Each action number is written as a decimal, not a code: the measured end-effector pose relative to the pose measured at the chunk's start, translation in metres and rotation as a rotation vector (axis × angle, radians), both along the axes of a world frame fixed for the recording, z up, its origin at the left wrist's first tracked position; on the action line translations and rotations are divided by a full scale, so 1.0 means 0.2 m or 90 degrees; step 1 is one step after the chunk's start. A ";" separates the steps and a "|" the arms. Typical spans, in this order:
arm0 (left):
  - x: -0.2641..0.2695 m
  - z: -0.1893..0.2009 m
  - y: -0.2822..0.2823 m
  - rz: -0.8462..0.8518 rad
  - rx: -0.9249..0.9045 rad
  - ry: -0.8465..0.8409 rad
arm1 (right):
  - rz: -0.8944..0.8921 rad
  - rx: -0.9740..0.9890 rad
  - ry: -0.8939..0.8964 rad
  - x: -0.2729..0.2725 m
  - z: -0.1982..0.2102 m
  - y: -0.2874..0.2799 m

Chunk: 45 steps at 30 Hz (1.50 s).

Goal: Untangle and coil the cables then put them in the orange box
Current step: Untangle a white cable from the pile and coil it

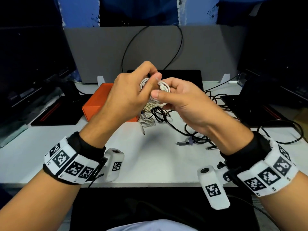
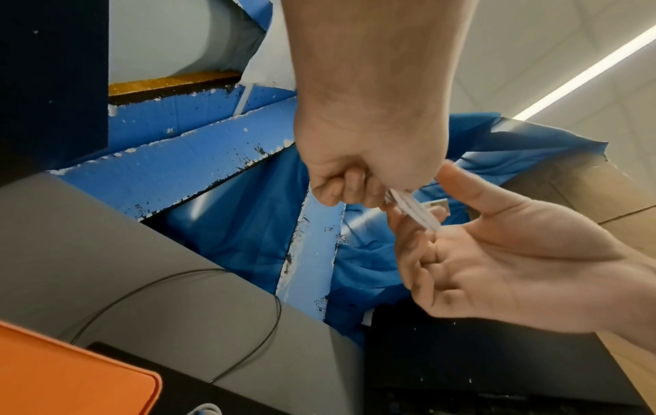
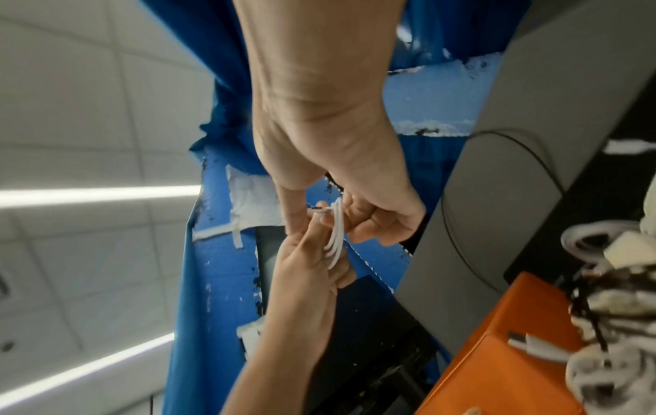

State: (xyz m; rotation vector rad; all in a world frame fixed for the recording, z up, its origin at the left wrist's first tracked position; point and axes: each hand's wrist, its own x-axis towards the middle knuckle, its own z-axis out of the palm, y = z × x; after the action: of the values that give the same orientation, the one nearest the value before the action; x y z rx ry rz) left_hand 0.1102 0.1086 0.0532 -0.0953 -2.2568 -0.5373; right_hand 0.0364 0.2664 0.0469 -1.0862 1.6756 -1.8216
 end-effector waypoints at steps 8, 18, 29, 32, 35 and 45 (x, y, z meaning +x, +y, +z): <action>0.02 0.02 -0.05 0.013 -0.014 -0.016 | -0.244 0.144 0.566 -0.06 0.03 0.06; 0.02 0.04 -0.07 -0.130 0.256 -0.409 | -0.313 0.161 0.719 -0.08 -0.02 0.03; -0.01 0.04 -0.12 -0.143 0.383 -0.319 | -0.179 0.060 0.246 -0.12 0.02 0.03; -0.02 0.03 -0.10 -0.202 0.423 -0.268 | -0.119 0.012 0.076 -0.11 0.06 0.05; -0.01 0.03 -0.10 -0.279 0.453 -0.219 | -0.126 0.010 0.115 -0.11 0.08 0.07; 0.02 0.03 -0.11 -0.216 0.239 -0.435 | -0.147 0.037 0.254 -0.13 0.06 0.08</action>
State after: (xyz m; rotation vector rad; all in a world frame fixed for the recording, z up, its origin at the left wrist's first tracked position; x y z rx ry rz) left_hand 0.1146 0.0859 0.0589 -0.1166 -2.7557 -1.3298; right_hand 0.0109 0.2829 0.0592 -1.3450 2.1480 -1.7594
